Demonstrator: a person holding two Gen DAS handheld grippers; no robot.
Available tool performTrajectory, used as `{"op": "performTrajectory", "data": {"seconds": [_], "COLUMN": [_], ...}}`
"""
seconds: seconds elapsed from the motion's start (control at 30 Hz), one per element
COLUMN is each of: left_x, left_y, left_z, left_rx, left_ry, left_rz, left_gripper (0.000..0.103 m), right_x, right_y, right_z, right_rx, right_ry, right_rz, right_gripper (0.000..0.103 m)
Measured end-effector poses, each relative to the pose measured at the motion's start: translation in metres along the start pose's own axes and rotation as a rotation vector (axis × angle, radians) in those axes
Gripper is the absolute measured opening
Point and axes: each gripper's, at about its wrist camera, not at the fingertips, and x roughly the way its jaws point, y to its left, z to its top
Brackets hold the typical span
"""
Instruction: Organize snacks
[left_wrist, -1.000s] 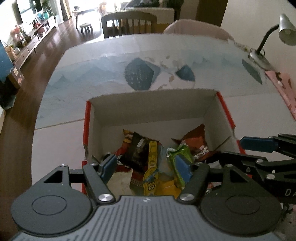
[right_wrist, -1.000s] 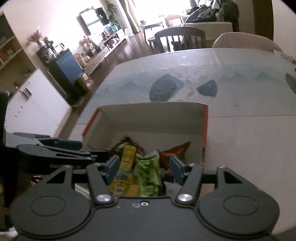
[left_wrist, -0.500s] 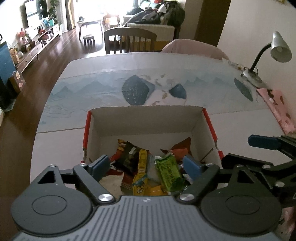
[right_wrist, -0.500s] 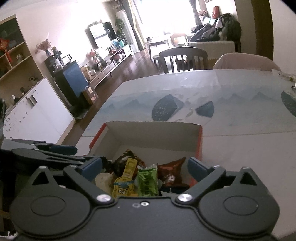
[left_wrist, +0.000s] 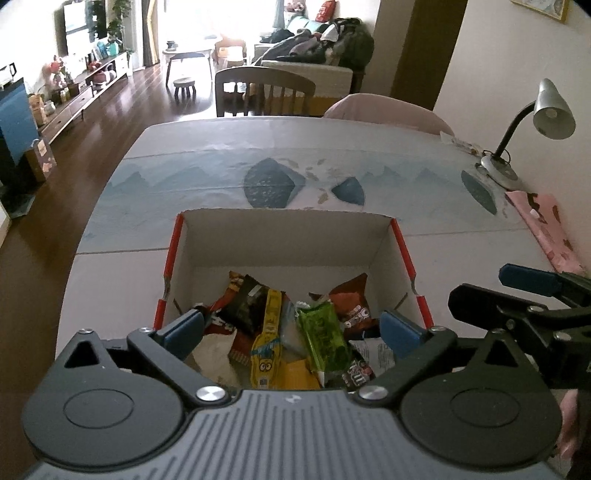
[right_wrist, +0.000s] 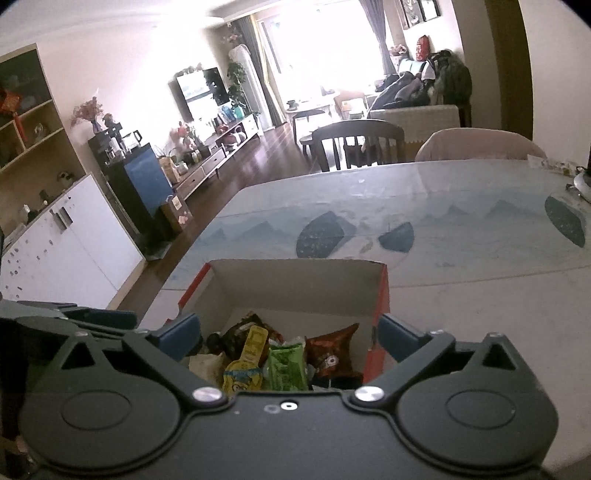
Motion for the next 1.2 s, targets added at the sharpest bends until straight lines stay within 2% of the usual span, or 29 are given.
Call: {"op": "performTrajectory", "data": {"seconds": [0.43, 1.2], "left_x": [-0.002, -0.004], "left_y": [-0.001, 0.000], "left_z": [-0.014, -0.021], "left_rx": [-0.020, -0.013], "left_ry": [0.029, 0.036], "left_rz": [0.028, 0.058], "left_gripper": [0.102, 0.102], "right_x": [-0.006, -0.001], "right_y": [-0.001, 0.007], "right_z": [-0.010, -0.015], "right_rx": [0.017, 0.011], "right_ry": [0.012, 0.028], "right_rz": [-0.036, -0.019], "right_gripper": [0.103, 0.103]}}
